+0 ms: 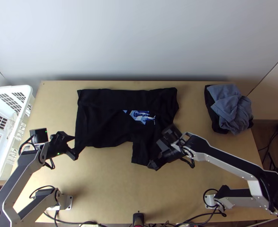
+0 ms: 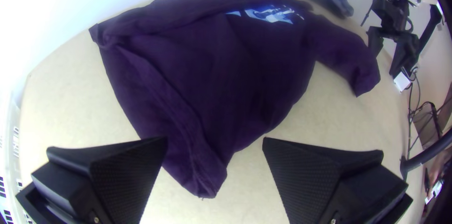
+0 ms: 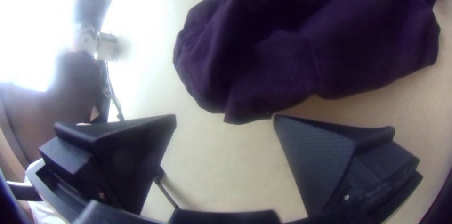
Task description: Fold the t-shirt
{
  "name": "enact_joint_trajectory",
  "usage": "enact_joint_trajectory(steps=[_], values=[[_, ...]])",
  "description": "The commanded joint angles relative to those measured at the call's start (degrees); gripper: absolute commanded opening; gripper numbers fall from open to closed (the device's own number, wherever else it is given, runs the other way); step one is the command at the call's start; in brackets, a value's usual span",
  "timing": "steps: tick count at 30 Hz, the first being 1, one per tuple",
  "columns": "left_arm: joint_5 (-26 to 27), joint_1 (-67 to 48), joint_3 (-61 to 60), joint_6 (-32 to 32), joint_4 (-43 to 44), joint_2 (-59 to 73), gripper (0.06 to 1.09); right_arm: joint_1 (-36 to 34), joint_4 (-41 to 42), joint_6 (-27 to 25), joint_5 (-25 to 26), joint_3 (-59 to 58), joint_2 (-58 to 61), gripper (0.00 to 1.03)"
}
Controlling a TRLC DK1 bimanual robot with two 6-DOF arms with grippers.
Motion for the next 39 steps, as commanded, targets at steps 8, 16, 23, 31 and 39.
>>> enact_joint_trajectory(steps=[8,16,23,31,39], values=[[-1.3,-1.1,-1.7,-6.3,12.5,3.8,0.23,3.3,4.9,2.2,6.4,-0.1,6.5,0.76],[-1.8,-1.6,-2.8,-11.8,19.8,5.5,0.10,3.6,6.1,0.8,8.2,1.0,7.0,0.03],[-2.9,-1.8,-1.7,-16.5,21.1,2.4,0.10,4.1,-5.4,-0.1,6.7,7.4,3.0,0.03],[-2.5,-8.1,-2.7,-20.0,17.1,-3.8,0.10,3.3,-8.1,-0.3,6.6,8.8,-0.1,0.03],[-9.0,-8.9,-0.8,-12.4,6.0,3.1,0.47,3.3,-8.2,-0.6,6.7,9.7,0.0,0.03]])
